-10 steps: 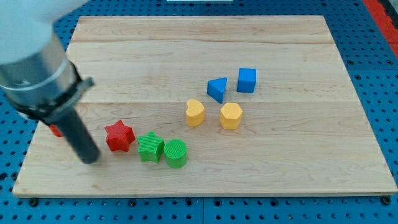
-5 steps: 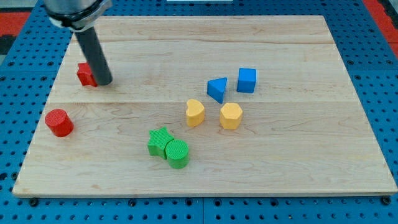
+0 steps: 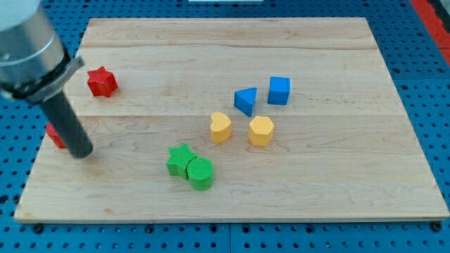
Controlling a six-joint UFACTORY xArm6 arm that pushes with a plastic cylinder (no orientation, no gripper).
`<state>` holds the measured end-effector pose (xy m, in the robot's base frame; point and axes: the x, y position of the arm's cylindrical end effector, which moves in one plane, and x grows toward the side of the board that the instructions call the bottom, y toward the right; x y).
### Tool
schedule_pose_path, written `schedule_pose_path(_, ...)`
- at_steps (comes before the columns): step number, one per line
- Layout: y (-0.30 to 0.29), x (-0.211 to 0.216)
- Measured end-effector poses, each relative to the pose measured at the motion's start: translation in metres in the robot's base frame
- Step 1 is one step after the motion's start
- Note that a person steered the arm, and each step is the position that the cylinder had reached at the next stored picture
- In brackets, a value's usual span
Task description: Move the red block to the center left corner of the board
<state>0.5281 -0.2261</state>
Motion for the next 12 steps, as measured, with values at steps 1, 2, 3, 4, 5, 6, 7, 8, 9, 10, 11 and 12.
schedule_pose_path(1, -0.073, 0.018)
schedule_pose_path(2, -0.071, 0.01)
schedule_pose_path(3, -0.057, -0.013)
schedule_pose_path(4, -0.045, -0.059)
schedule_pose_path(5, -0.02, -0.077)
schedule_pose_path(6, -0.016, -0.077)
schedule_pose_path(7, -0.017, -0.062)
schedule_pose_path(8, 0.036, -0.088)
schedule_pose_path(9, 0.028, -0.118)
schedule_pose_path(10, 0.05, -0.109)
schedule_pose_path(11, 0.059, -0.109)
schedule_pose_path(12, 0.059, -0.109)
